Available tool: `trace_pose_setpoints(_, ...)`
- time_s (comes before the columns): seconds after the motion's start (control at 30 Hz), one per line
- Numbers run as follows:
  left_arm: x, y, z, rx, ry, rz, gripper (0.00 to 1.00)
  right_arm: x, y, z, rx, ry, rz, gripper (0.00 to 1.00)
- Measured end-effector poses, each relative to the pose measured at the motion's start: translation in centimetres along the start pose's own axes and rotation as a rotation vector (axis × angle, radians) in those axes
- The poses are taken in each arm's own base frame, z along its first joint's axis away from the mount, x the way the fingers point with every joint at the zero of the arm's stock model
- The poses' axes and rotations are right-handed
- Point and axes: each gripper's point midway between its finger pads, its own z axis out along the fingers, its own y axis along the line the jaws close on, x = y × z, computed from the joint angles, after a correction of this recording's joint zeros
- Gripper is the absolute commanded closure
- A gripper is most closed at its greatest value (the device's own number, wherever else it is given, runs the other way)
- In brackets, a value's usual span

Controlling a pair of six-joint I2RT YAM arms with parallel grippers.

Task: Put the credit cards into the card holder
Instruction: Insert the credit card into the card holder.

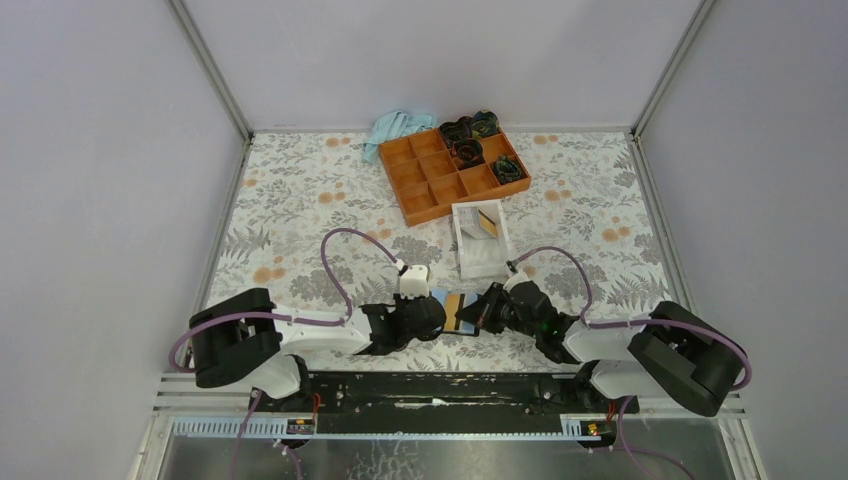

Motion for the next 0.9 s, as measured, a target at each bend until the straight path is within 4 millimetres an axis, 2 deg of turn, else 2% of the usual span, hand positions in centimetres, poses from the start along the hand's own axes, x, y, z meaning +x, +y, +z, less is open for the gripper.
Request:
trace_pose_setpoints(0.2, 0.0, 0.0, 0.0, 0.001, -0.001, -0.001, 1.00, -0.4, 0.1, -0.4, 0.003, -0.018, -0.026, 1.00)
trace_pose_setpoints(0.47, 0.0, 0.0, 0.0, 0.002, -0.002, -0.002, 1.00, 0.1, -1.0, -0.1, 0.040, -0.002, -0.023, 1.00)
trace_pose_setpoints(0.9, 0.0, 0.0, 0.0, 0.003, -0.002, -0.002, 1.00, -0.2, -0.4, 0.0, 0.014, -0.011, -0.025, 1.00)
